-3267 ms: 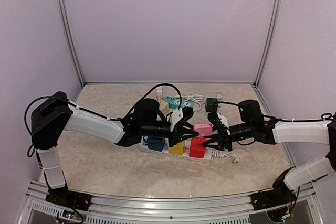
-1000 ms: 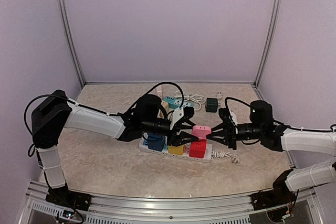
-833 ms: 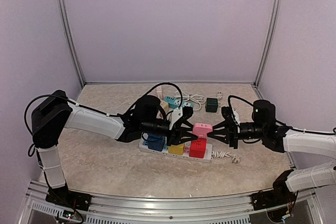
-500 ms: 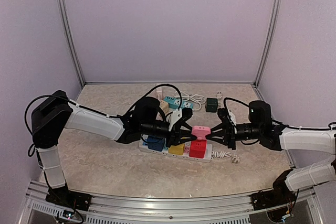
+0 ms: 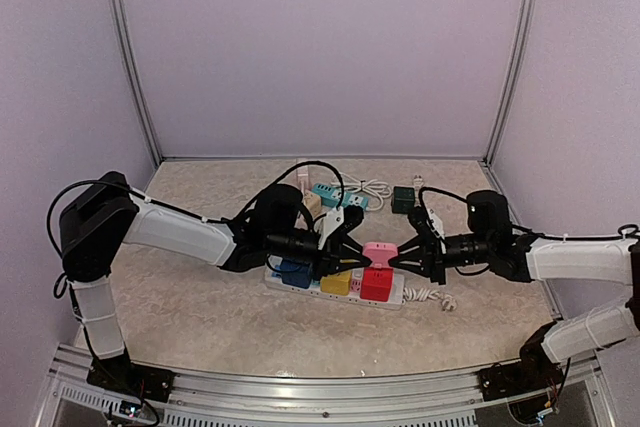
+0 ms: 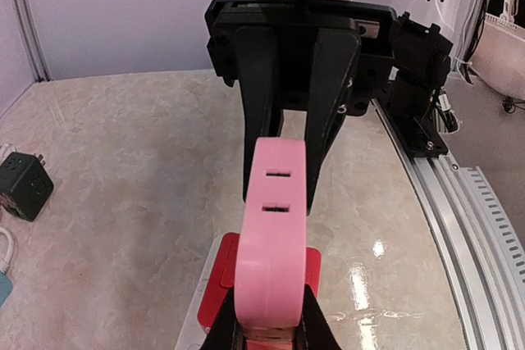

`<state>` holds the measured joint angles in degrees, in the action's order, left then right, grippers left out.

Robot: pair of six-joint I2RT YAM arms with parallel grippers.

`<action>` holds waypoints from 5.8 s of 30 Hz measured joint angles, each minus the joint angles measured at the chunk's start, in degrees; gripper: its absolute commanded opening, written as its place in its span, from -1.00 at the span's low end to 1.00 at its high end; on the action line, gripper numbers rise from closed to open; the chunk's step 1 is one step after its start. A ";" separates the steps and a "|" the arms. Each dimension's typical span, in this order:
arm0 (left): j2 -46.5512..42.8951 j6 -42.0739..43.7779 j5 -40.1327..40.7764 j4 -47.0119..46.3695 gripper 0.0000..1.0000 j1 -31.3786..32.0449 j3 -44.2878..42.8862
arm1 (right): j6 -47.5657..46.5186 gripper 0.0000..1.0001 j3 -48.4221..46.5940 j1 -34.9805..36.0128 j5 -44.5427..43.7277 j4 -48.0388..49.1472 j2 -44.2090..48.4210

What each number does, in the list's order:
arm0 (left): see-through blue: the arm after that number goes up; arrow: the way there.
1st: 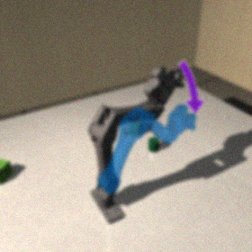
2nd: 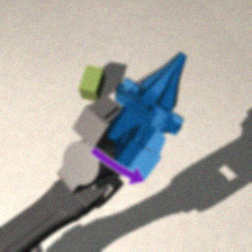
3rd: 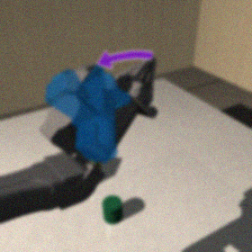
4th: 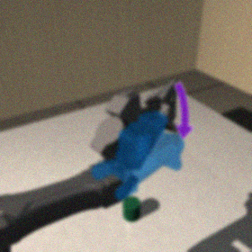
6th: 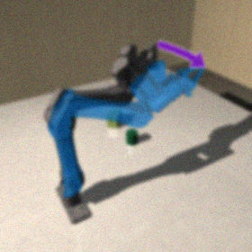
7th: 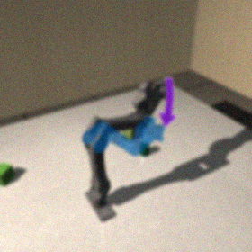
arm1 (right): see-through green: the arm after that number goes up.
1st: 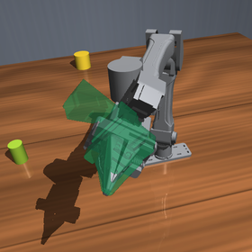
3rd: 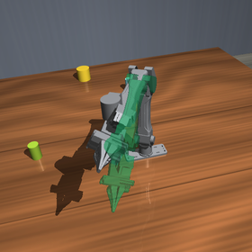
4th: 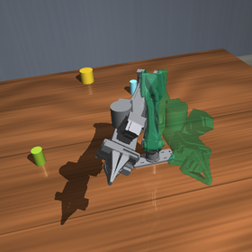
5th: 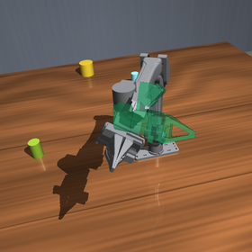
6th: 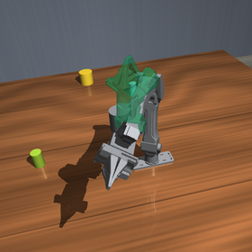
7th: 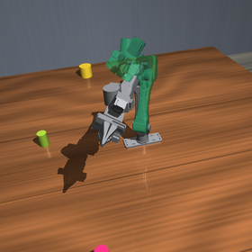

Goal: Insert the plug
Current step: Insert the plug into the socket.

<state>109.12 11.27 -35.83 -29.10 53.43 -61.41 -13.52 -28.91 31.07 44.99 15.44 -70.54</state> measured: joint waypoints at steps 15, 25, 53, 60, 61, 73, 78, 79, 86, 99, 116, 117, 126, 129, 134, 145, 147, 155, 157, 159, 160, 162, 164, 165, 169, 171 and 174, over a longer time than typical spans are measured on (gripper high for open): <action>1.68 -4.68 -1.77 4.04 -1.00 -0.76 -2.80 | 1.66 -1.00 -4.17 -0.37 -0.07 -8.39 -1.95; 1.84 -4.85 -0.61 5.27 -1.00 0.07 -3.65 | 2.21 -1.00 -4.17 -0.55 -0.68 -10.86 -0.48; 2.27 -2.99 3.50 7.23 -1.00 0.61 -3.67 | 1.84 -1.00 -4.33 -0.66 -1.33 -9.44 -3.65; 1.90 0.42 4.17 6.64 -1.00 0.26 -3.67 | 1.09 -1.00 -4.33 -0.74 -1.81 -7.45 -3.74; 1.90 0.63 4.17 6.54 -1.00 0.22 -3.67 | 1.09 -1.00 -4.33 -0.74 -1.90 -7.28 -3.76; 1.77 2.93 4.79 4.70 -1.00 -0.02 -2.25 | -0.09 -1.00 -4.31 -0.76 -1.51 -5.49 -5.49; 1.77 3.13 4.76 2.69 -1.00 0.07 -1.64 | -0.68 -1.00 -4.31 -0.76 -1.75 -5.81 -4.63; 1.77 3.23 4.76 2.36 -1.00 0.09 -1.60 | -0.76 -1.00 -4.31 -0.76 -1.84 -5.90 -4.39; 1.79 4.39 4.83 -0.20 -1.00 0.35 -0.92 | -1.66 -1.00 -4.31 -0.76 -2.34 -6.99 -2.78; 1.79 5.95 5.07 -4.11 -1.00 0.74 1.73 | -2.97 -0.83 -4.31 -0.48 -1.55 -7.21 -3.78; 2.25 10.91 6.67 -8.15 -1.00 1.99 3.39 | -0.98 -0.28 -3.98 0.17 -1.31 -6.95 -4.04; 2.40 11.67 6.97 -8.76 -1.00 2.45 3.41 | -0.35 -0.26 -3.98 0.31 -0.98 -6.97 -4.04; 2.43 13.84 7.76 -9.94 -1.00 3.32 4.07 | 1.11 -0.27 -3.98 0.70 0.70 -6.47 -5.44; 2.43 13.86 7.80 -10.29 -1.00 3.32 4.39 | 1.14 -0.28 -4.00 0.83 1.16 -6.12 -6.12; 2.43 13.60 7.91 -10.38 -1.00 3.30 4.81 | 0.98 -0.28 -4.15 1.44 1.84 -5.38 -7.61; 2.40 12.17 7.74 -11.30 -1.00 3.54 4.94 | -0.11 -0.23 -4.15 2.43 1.05 -4.70 -8.20; 2.38 12.17 7.76 -11.87 -1.00 3.78 4.92 | -0.13 -0.22 -4.15 2.67 0.94 -4.76 -8.20; 1.99 11.47 8.09 -12.07 -1.00 3.82 4.92 | -1.03 -0.39 -4.15 3.06 -2.21 -5.35 -6.27; 1.75 11.15 8.35 -12.20 -1.00 3.82 4.92 | -1.29 -0.39 -4.13 3.13 -3.23 -5.31 -5.55; 1.46 11.02 8.57 -12.31 -1.00 3.82 4.90 | -1.51 -0.37 -3.87 3.32 -4.70 -4.85 -4.70; 1.29 11.02 8.70 -12.31 -1.00 3.82 4.92 | -1.68 -0.36 -3.52 3.39 -5.64 -4.46 -4.11; 1.07 11.04 8.83 -12.44 -1.00 3.82 4.90 | -1.95 -0.30 -2.82 3.43 -7.15 -3.80 -2.89; 0.90 11.06 8.87 -12.59 -1.00 3.85 4.90 | -2.19 -0.25 -1.97 3.52 -8.48 -3.06 -1.64; 0.87 11.06 8.85 -12.61 -1.00 3.89 4.90 | -2.32 -0.24 -1.51 3.54 -9.01 -2.82 -1.05; 0.63 11.06 8.70 -12.66 -1.00 4.17 4.90 | -3.56 -0.17 0.79 3.63 -11.08 -1.53 1.88; 0.42 11.06 8.68 -12.61 -1.00 4.26 4.90 | -3.96 -0.13 1.20 3.65 -11.54 -1.14 2.51; 0.28 11.08 8.70 -12.57 -1.00 4.24 4.90 | -4.48 -0.06 1.22 3.67 -12.00 -0.52 2.40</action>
<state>109.40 22.35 -27.14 -41.67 57.67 -56.51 -18.00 -27.68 34.74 32.99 14.92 -68.14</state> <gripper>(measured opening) 0.123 0.443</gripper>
